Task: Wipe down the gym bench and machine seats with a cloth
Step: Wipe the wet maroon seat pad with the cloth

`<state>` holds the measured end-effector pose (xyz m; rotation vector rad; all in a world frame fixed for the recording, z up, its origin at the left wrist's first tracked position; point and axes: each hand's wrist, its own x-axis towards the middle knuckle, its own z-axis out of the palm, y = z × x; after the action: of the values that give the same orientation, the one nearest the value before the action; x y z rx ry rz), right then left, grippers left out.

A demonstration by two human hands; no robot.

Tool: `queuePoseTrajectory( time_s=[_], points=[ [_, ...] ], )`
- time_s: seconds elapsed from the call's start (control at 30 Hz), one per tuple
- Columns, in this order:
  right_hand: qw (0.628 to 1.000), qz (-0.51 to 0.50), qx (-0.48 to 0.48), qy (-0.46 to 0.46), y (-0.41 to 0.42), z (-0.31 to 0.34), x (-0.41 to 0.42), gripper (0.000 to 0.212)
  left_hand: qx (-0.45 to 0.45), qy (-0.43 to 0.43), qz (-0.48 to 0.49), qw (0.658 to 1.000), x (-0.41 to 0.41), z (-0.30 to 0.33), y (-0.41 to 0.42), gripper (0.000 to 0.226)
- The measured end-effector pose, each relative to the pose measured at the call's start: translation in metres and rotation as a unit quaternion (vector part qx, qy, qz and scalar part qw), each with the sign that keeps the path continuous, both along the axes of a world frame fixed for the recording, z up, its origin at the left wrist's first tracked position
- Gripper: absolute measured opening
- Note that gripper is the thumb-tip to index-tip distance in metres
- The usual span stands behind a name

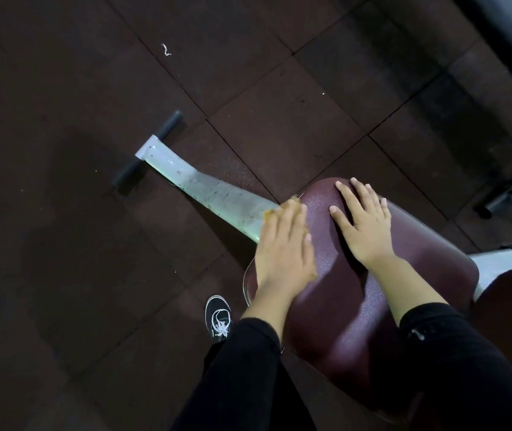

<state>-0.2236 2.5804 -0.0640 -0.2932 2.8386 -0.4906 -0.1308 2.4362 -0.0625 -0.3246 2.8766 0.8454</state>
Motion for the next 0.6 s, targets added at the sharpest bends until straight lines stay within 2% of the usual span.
queuePoseTrajectory(
  time_s=[0.1,0.17,0.23,0.33,0.5,0.6],
  points=[
    [1.0,0.002,-0.002,-0.005,-0.001,0.001,0.0,0.064,0.089,-0.083,0.18,0.976,0.007,-0.003,-0.017,0.043],
    [1.0,0.002,0.001,-0.001,-0.002,0.002,0.001,0.064,0.089,-0.044,0.205,0.974,0.034,-0.004,-0.019,0.047],
    [1.0,-0.001,0.0,0.0,-0.002,0.003,0.0,0.064,0.052,0.002,0.186,0.981,0.068,-0.004,-0.012,0.049],
    [1.0,0.001,-0.004,-0.005,-0.002,0.003,0.001,0.064,-0.02,-0.003,0.13,0.991,0.097,-0.004,0.007,0.057],
    [1.0,0.001,-0.021,-0.018,-0.001,0.005,-0.001,0.049,-0.082,0.025,-0.033,0.996,0.049,-0.007,0.017,0.058],
    [0.999,0.009,-0.037,-0.032,0.002,0.01,0.0,0.048,-0.106,0.005,-0.04,0.994,0.012,-0.007,0.021,0.057]
  ],
)
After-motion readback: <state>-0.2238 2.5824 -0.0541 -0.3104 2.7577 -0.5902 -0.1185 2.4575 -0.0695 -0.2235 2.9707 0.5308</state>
